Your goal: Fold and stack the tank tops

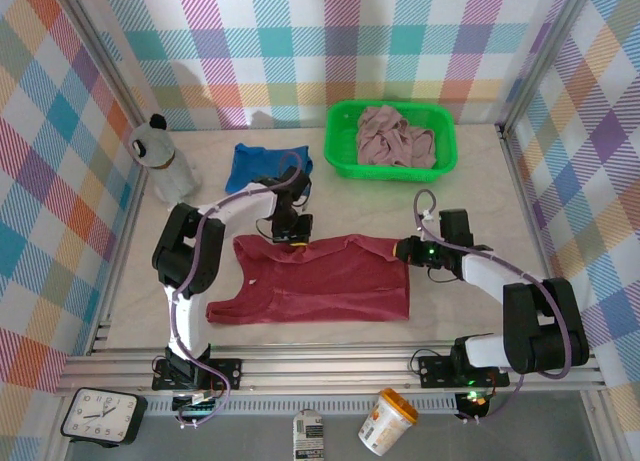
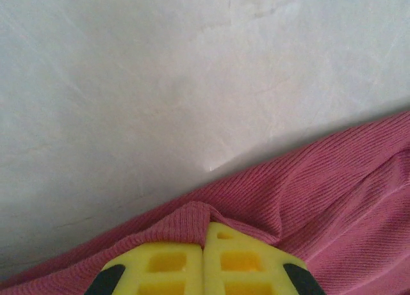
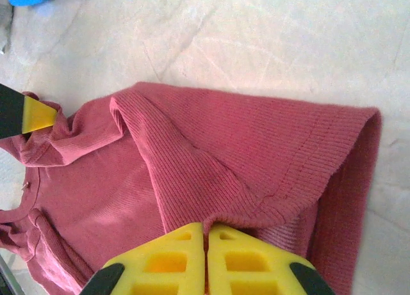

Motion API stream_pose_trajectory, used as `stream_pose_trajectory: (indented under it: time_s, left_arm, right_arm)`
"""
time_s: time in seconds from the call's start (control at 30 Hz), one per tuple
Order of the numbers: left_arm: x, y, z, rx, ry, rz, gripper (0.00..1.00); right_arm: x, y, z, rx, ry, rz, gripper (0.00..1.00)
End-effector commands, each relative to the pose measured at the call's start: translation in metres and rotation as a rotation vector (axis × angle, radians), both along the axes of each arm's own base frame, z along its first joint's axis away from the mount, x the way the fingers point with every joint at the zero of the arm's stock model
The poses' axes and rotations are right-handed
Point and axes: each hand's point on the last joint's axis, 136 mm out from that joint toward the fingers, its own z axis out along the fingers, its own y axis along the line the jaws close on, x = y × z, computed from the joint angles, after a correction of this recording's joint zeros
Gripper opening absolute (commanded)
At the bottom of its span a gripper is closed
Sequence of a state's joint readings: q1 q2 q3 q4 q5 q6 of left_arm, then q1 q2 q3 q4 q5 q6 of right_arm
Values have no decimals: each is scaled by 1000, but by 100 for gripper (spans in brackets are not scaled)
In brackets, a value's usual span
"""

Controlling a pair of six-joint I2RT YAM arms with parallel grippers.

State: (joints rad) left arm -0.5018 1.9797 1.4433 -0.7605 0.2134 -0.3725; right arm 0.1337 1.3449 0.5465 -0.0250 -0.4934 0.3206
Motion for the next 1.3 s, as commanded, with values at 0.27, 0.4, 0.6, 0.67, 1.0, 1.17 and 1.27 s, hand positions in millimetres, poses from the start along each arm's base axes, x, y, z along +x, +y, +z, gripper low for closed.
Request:
stream_pose_trajectory:
  time_s: [0.27, 0.4, 0.6, 0.67, 1.0, 1.17, 1.27]
  left_arm:
    - [47, 24, 28, -21, -87, 38, 2]
    - [64, 24, 24, -29, -91, 52, 3]
    - [83, 33, 19, -11, -106, 86, 3]
    - [87, 40, 14, 7, -108, 108, 3]
    - [108, 34, 11, -86, -55, 166, 5]
    - [111, 26, 15, -120, -36, 154, 6]
    - [112, 23, 20, -137, -38, 147, 7]
  right_arm:
    - [65, -11, 30, -56, -94, -29, 9]
    - [85, -15, 24, -66, -65, -29, 9]
    - [105, -26, 15, -85, -4, -51, 11]
    - [108, -29, 10, -82, 29, -55, 12]
    - [130, -28, 17, -31, 25, -54, 12]
    - [136, -18, 25, 40, 6, -34, 11]
    - [138, -13, 32, 74, -14, -18, 11]
